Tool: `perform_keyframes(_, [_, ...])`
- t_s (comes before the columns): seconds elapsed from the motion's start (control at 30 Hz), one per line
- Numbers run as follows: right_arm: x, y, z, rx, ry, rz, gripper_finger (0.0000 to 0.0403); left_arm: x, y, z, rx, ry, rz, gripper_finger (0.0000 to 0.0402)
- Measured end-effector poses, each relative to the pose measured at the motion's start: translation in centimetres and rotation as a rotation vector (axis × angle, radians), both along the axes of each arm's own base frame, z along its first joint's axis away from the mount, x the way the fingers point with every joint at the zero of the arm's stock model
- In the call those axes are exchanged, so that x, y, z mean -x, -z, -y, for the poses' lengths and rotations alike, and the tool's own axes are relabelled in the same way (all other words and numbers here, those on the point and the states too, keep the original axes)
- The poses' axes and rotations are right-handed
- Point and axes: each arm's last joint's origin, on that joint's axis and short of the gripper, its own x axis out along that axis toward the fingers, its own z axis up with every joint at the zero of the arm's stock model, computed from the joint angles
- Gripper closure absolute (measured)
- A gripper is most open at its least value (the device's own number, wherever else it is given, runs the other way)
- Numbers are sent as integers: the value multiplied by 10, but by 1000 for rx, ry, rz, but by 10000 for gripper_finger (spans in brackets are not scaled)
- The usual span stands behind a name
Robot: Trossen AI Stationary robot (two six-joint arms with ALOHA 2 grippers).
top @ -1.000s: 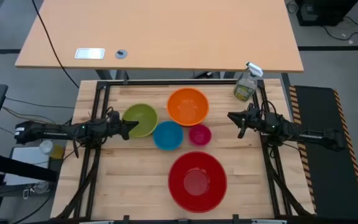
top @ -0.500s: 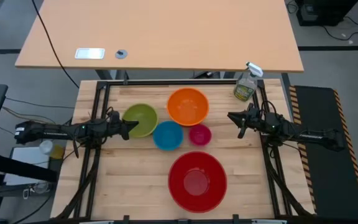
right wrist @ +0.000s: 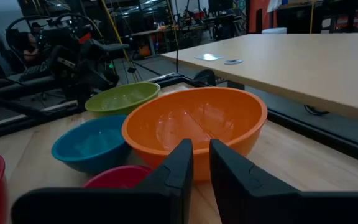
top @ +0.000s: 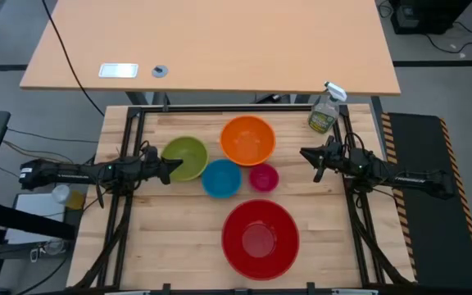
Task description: Nest bowls inside each other
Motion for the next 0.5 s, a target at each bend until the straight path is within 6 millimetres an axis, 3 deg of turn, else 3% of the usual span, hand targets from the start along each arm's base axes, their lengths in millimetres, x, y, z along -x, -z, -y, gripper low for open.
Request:
perform_keyframes(0.17, [0,0,0,0,0,0,340,0,-1,0,30,-7,22,399])
perform_keyframes(0.5, [1,-1,3,85,72,-32,340,-1,-28,-6,37,-113,328,399])
